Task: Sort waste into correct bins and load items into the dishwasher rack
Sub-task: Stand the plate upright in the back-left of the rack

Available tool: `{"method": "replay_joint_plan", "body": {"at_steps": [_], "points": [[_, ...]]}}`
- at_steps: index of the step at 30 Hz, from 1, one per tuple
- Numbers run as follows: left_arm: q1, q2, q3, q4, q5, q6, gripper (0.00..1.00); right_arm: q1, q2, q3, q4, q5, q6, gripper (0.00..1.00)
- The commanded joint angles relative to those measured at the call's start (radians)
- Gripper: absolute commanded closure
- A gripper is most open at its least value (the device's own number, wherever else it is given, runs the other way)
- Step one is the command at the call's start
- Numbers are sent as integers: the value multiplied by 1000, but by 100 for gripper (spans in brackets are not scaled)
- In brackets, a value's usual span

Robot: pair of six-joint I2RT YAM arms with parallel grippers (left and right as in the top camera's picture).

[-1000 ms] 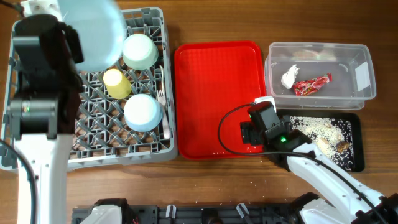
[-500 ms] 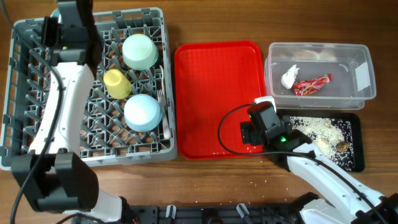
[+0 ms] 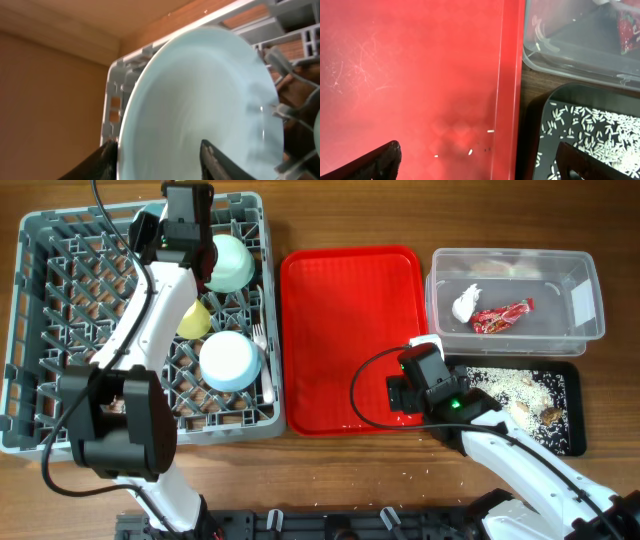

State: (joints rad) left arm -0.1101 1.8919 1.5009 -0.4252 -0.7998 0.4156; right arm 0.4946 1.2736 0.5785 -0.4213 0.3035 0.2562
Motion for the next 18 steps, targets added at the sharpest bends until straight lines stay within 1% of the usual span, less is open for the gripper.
{"method": "replay_joint_plan", "body": {"at_steps": [1,2,4,5,6,7,8,9,11,12,13,14,15,16,17,18], "points": [[-24,-10,-9,-75,75,-267,16,0,0,9,2,1,6,0],[-34,-29,-9,-94,101,-300,0,0,0,9,2,1,6,0],[-54,-77,-9,-117,117,-400,0,0,0,9,2,1,6,0],[-65,-118,-9,-135,142,-469,0,0,0,9,2,1,6,0],[-77,-176,-9,-163,171,-566,0,0,0,9,2,1,6,0],[-81,-222,-9,-192,228,-636,0,0,0,9,2,1,6,0],[-85,-257,-9,-224,306,-692,0,0,0,9,2,1,6,0],[-86,-312,-9,-287,500,-772,0,0,0,9,2,1,6,0],[-91,-346,-9,-417,784,-932,1,0,0,9,2,1,6,0],[-106,-334,-11,-476,880,-948,10,0,0,9,2,1,6,0],[-130,-318,-20,-509,890,-948,10,0,0,9,2,1,6,0],[-148,-306,-32,-511,885,-948,13,0,0,9,2,1,6,0],[-174,-287,-58,-497,884,-948,13,0,0,9,3,1,6,0],[-202,-264,-89,-467,879,-948,16,0,0,9,2,1,6,0],[-231,-231,-124,-420,873,-948,18,0,0,9,2,1,6,0],[-251,-197,-149,-379,866,-948,18,0,0,9,2,1,6,0]]}}
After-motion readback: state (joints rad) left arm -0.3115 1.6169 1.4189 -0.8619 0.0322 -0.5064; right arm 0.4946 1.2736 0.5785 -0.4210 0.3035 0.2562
